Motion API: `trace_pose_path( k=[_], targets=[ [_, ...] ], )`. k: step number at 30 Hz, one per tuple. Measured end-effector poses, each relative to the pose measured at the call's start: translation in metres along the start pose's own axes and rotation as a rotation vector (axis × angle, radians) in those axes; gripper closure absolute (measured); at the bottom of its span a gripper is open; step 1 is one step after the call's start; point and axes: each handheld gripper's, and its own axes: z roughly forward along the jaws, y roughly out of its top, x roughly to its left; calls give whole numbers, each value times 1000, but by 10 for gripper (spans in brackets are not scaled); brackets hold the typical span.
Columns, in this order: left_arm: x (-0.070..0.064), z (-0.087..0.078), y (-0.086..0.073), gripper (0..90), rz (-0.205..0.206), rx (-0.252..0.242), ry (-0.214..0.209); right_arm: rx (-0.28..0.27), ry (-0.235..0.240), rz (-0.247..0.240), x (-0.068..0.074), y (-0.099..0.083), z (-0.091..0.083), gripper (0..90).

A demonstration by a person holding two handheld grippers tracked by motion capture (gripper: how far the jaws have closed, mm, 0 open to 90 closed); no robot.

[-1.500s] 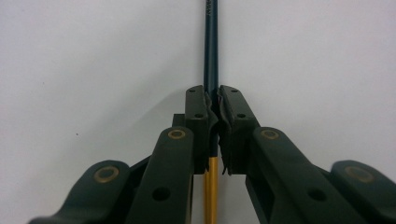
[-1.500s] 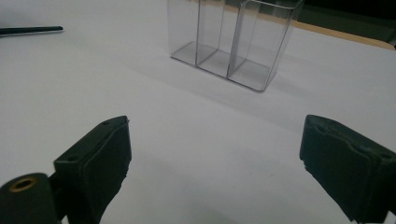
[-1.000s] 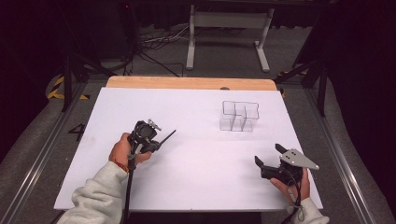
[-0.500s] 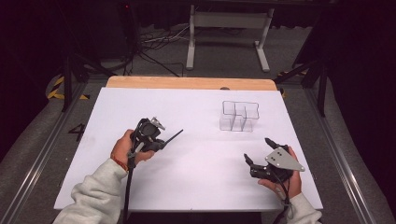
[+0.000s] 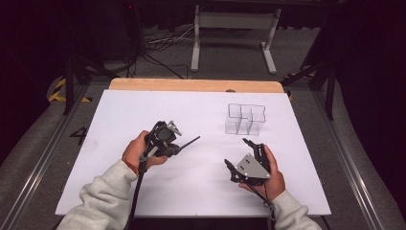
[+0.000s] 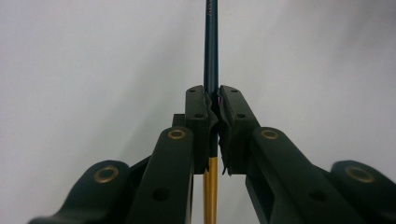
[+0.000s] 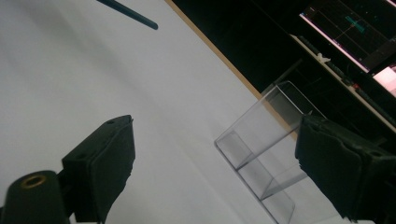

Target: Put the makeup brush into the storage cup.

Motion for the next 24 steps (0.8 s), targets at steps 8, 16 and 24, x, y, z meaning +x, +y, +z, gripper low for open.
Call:
trace_pose_path(
  k=[8, 16, 24],
  targets=[
    [-8, 7, 13, 830, 52, 24, -7, -2, 7, -86, 14, 13, 15, 137],
    [-6, 17, 25, 829, 69, 32, -23, 1, 4, -165, 29, 25, 35, 137],
    [-15, 26, 36, 829, 106, 64, -39, 12, 3, -223, 38, 32, 46, 174]
  ],
)
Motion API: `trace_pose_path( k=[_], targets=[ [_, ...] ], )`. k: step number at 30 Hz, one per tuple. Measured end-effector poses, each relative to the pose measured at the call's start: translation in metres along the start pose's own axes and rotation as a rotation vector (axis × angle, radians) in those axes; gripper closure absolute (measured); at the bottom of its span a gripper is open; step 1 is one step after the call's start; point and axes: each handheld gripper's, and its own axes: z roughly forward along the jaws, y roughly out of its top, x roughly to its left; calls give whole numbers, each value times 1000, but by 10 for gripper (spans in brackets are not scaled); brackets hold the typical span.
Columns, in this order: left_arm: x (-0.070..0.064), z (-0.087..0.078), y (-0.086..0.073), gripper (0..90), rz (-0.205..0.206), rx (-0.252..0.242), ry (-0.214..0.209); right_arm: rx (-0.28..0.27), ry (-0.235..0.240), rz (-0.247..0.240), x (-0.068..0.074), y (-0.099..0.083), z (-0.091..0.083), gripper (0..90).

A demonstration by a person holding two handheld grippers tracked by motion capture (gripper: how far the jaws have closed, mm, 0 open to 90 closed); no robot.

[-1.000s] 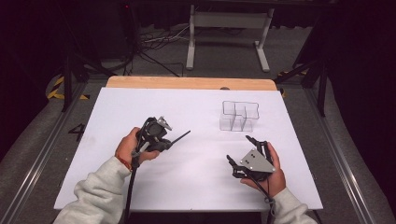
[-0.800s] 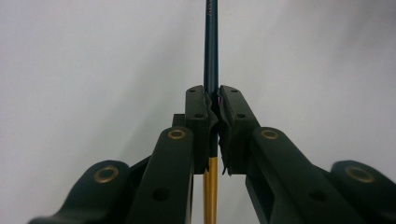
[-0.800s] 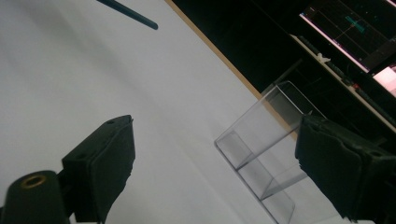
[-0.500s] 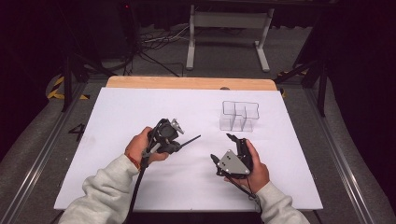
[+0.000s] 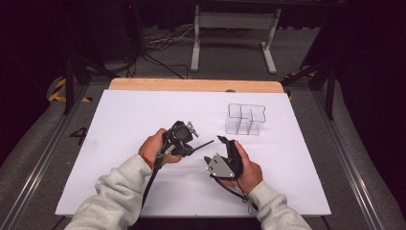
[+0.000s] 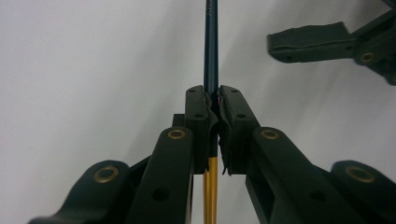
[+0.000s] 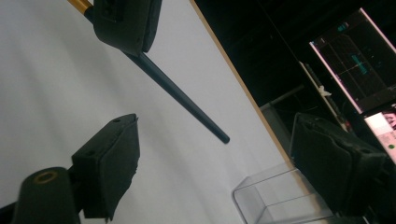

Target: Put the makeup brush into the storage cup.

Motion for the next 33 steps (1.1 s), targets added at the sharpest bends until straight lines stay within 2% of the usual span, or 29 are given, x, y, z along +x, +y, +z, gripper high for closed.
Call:
trace_pose_path(
  k=[4, 5, 6, 7, 9, 11, 13, 15, 17, 20, 22, 26, 28, 29, 30, 33],
  targets=[
    [-6, 3, 5, 830, 22, 19, 2, 22, -14, -72, 9, 5, 1, 252],
    [-8, 5, 6, 830, 31, 24, -1, 23, -22, -97, 12, 6, 0, 275],
    [-10, 6, 7, 830, 38, 32, -8, 21, -31, -143, 17, 6, -2, 342],
    [-12, 7, 8, 829, 39, 33, -3, 21, -34, -182, 21, 7, -3, 360],
    [-14, 9, 9, 829, 46, 41, -7, 24, -53, -229, 27, 9, -4, 438],
    [-15, 9, 11, 830, 57, 54, -7, 23, -52, -245, 29, 10, -5, 454],
    [-16, 10, 12, 829, 62, 54, -7, 19, -66, -303, 35, 13, -6, 543],
    [-17, 10, 14, 829, 64, 59, -11, 35, -92, -369, 38, 13, -6, 594],
    [-18, 11, 15, 830, 64, 57, -10, 48, -94, -403, 40, 14, -6, 641],
    [-19, 11, 17, 829, 72, 70, 1, 61, -96, -445, 44, 14, -6, 698],
    [-20, 11, 18, 830, 73, 71, 3, 70, -95, -449, 47, 14, -6, 729],
    [-23, 13, 20, 830, 91, 74, -8, 113, -108, -503, 52, 15, -3, 714],
    [-25, 12, 21, 829, 91, 84, -9, 130, -116, -491, 53, 15, -2, 722],
    [-26, 13, 22, 829, 92, 78, -11, 132, -106, -510, 53, 15, 0, 762],
    [-26, 13, 22, 829, 92, 78, -11, 133, -104, -508, 53, 15, 0, 807],
    [-27, 14, 24, 829, 98, 82, -12, 152, -83, -516, 53, 14, 2, 837]
  ],
)
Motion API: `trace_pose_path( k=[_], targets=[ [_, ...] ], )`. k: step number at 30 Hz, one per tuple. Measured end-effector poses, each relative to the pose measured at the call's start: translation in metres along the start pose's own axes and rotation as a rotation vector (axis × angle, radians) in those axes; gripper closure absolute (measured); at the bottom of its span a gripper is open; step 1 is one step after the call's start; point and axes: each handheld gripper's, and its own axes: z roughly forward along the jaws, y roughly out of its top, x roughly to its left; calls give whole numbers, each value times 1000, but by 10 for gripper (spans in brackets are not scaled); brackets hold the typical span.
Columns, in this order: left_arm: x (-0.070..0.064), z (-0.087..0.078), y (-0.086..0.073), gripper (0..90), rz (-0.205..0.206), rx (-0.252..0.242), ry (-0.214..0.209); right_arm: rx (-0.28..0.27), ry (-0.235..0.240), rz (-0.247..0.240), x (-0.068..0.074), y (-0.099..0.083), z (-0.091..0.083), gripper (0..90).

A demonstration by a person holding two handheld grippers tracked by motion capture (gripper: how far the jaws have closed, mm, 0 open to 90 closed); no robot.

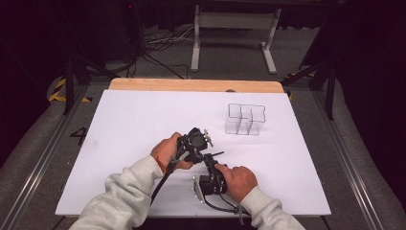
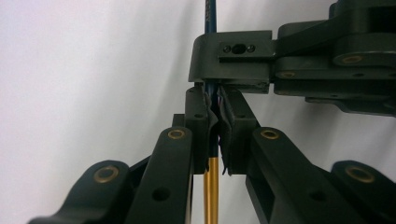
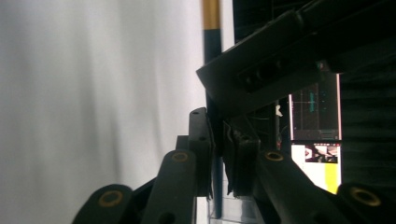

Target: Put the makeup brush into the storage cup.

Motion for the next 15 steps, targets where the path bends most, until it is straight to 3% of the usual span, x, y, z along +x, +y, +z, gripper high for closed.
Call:
trace_pose_path(
  k=[7, 11, 15],
  targets=[
    [1, 1, 0, 828, -6, -34, 1, 21, 6, 4, -1, -1, 1, 844],
    [4, -5, -6, 827, -28, -118, -19, 25, 11, 43, -7, -5, 0, 846],
    [6, -10, -14, 825, -15, -193, -26, 7, 20, 90, -11, -8, -1, 846]
  ],
)
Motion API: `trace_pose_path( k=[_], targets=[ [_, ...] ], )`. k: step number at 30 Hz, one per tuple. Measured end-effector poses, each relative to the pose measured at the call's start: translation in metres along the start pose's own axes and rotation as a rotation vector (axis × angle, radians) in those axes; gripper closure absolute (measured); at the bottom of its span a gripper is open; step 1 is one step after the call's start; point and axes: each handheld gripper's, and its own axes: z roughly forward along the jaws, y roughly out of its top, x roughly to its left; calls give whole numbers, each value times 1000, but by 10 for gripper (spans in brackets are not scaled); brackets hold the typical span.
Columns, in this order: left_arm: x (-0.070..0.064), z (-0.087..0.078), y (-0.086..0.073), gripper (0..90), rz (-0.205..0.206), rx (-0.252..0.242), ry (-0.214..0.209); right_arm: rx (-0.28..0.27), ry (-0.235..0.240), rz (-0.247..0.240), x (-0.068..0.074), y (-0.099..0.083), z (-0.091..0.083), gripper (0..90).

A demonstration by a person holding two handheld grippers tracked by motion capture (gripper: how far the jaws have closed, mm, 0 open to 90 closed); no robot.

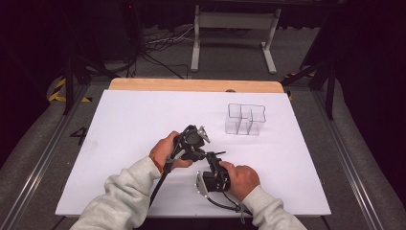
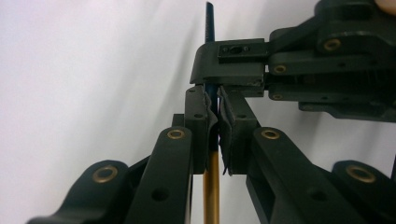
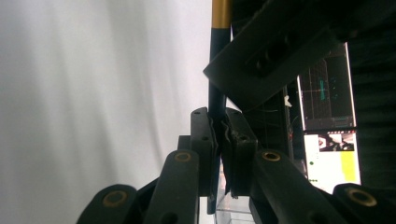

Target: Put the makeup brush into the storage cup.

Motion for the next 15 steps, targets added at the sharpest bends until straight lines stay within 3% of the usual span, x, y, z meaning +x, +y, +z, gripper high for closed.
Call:
trace_pose_path(
  k=[1, 4, 5, 7, 11, 14, 15],
  targets=[
    [1, -2, -2, 823, -1, -19, -1, 5, 7, 25, -3, -2, -1, 846],
    [3, -11, -11, 814, -7, -80, 20, 21, 8, 31, -4, -4, 0, 846],
    [4, -14, -15, 812, 1, -112, 20, 18, 30, 41, -6, -6, 1, 846],
    [8, -23, -23, 797, -23, -142, 47, 14, 26, 81, -6, -9, 1, 846],
    [13, -35, -40, 740, -24, -217, 49, 13, 42, 119, -11, -13, 1, 846],
    [15, -45, -62, 678, -31, -320, 78, 13, 56, 159, -13, -18, 1, 846],
    [15, -45, -62, 639, -31, -320, 78, 13, 56, 159, -13, -18, 1, 846]
  ],
)
